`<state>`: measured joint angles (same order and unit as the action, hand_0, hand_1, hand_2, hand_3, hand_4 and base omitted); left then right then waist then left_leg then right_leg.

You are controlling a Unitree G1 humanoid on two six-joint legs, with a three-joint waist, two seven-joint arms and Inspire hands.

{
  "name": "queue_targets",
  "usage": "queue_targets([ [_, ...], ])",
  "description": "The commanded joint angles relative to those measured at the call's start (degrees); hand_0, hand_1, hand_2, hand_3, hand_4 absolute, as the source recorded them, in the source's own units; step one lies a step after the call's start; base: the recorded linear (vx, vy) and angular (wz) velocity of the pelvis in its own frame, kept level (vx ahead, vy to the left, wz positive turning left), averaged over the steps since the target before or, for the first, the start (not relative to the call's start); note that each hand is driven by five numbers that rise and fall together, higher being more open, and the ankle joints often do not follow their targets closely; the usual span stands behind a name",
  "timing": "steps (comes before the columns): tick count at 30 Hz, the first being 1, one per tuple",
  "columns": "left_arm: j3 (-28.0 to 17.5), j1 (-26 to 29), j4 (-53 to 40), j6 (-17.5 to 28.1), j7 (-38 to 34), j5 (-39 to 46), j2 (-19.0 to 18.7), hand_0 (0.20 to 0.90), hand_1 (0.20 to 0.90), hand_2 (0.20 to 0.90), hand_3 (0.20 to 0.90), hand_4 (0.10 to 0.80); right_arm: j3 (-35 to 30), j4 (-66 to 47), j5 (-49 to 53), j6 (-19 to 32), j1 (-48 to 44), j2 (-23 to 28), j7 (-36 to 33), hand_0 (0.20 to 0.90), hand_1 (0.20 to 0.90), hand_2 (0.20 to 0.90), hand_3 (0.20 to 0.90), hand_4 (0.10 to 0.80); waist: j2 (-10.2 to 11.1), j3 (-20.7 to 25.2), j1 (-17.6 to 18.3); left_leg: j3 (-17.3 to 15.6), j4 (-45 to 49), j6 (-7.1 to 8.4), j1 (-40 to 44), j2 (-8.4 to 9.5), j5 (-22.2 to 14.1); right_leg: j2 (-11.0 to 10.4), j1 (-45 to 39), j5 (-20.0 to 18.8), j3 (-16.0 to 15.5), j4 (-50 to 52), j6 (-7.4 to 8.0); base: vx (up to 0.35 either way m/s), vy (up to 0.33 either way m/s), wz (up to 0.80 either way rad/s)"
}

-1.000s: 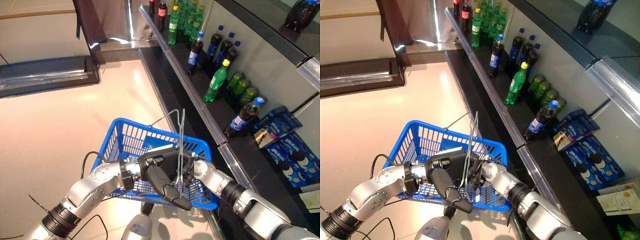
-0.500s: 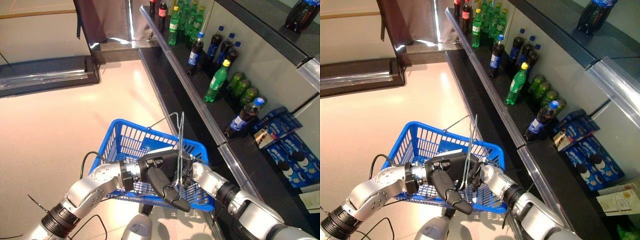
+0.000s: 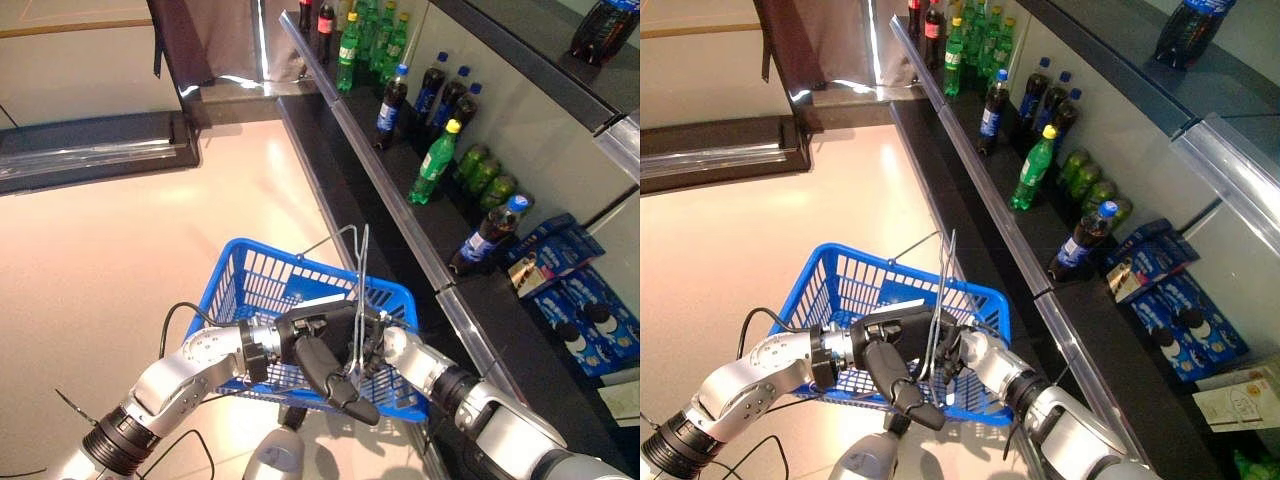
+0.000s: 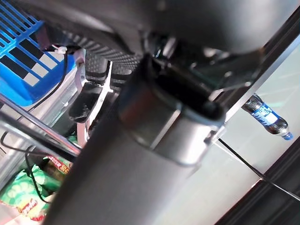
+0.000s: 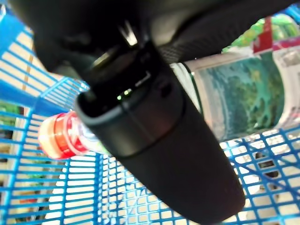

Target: Pick up the drink and place into the basket.

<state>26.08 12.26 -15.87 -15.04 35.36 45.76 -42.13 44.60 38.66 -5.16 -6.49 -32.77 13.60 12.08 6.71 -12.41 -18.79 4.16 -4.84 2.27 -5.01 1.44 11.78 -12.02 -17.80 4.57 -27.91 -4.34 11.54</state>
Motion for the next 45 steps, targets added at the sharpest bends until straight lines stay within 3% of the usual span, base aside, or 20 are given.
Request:
queue_targets([
  [1, -5.8, 12.4, -15.8, 20.0, 1.9, 7.2, 15.0, 0.300, 0.300, 0.300, 0.200, 0.100, -3.0, -2.8, 5.1, 2.2, -1.7, -0.8, -5.7, 0.900, 0.900, 0.900, 0.900, 0.800, -2.0, 12.0, -1.4, -2.9, -0.2, 1.26, 8.4, -3.82, -9.5, 0.2, 7.0, -8.2, 1.3, -0.3, -2.91, 0.000, 0.000, 0.00],
  [9, -13.8, 6.8, -11.7, 21.3, -0.9, 6.5, 15.6, 0.300, 0.300, 0.300, 0.200, 0.100, -9.2, -15.2, 7.4, 3.3, 5.0, 2.1, -9.8, 0.900, 0.900, 0.900, 0.900, 0.800, -2.4, 11.3, 0.3, -4.3, -0.2, 1.20, 8.6, -4.32, -9.6, 0.2, 7.5, -8.2, 2.3, -0.2, -2.79, 0.000, 0.000, 0.00],
  [19, -19.7, 0.4, -7.8, 21.5, -8.4, -1.2, 17.4, 0.300, 0.300, 0.300, 0.200, 0.100, -17.7, -30.0, 8.1, 7.2, 12.7, 4.6, -11.8, 0.900, 0.900, 0.900, 0.900, 0.800, -3.7, 10.2, 3.4, -6.9, -0.2, 1.29, 8.9, -5.16, -9.7, -0.1, 8.7, -8.9, 4.7, -0.7, -2.42, -0.021, -0.001, -0.10],
  [30, -22.0, -3.2, -3.5, 21.9, -16.0, -6.1, 16.6, 0.300, 0.300, 0.300, 0.200, 0.100, -23.2, -38.9, 10.7, 9.7, 16.2, 7.5, -12.8, 0.900, 0.900, 0.900, 0.900, 0.800, -4.4, 9.7, 5.3, -8.6, -0.2, 1.27, 9.3, -5.62, -9.8, -0.5, 9.5, -9.2, 6.0, -0.7, -2.11, -0.021, 0.000, -0.12],
  [40, -21.5, -3.0, -2.5, 23.0, -18.8, -7.6, 16.6, 0.300, 0.300, 0.300, 0.200, 0.100, -24.8, -41.8, 10.6, 11.1, 17.0, 8.7, -13.2, 0.900, 0.900, 0.900, 0.900, 0.800, -4.5, 9.5, 6.3, -9.0, -0.2, 1.31, 9.5, -5.84, -10.1, -0.7, 9.8, -9.2, 6.3, -0.7, -1.89, -0.003, 0.000, -0.02],
  [45, -21.9, -3.0, -0.3, 23.8, -24.1, -9.2, 16.8, 0.300, 0.300, 0.300, 0.200, 0.100, -25.3, -43.3, 11.6, 11.6, 18.0, 8.5, -13.1, 0.900, 0.900, 0.900, 0.900, 0.800, -4.5, 9.7, 6.8, -9.1, -0.2, 1.39, 9.6, -5.92, -10.2, -0.7, 9.9, -9.2, 6.7, -0.7, -1.83, 0.003, -0.002, -0.05],
])
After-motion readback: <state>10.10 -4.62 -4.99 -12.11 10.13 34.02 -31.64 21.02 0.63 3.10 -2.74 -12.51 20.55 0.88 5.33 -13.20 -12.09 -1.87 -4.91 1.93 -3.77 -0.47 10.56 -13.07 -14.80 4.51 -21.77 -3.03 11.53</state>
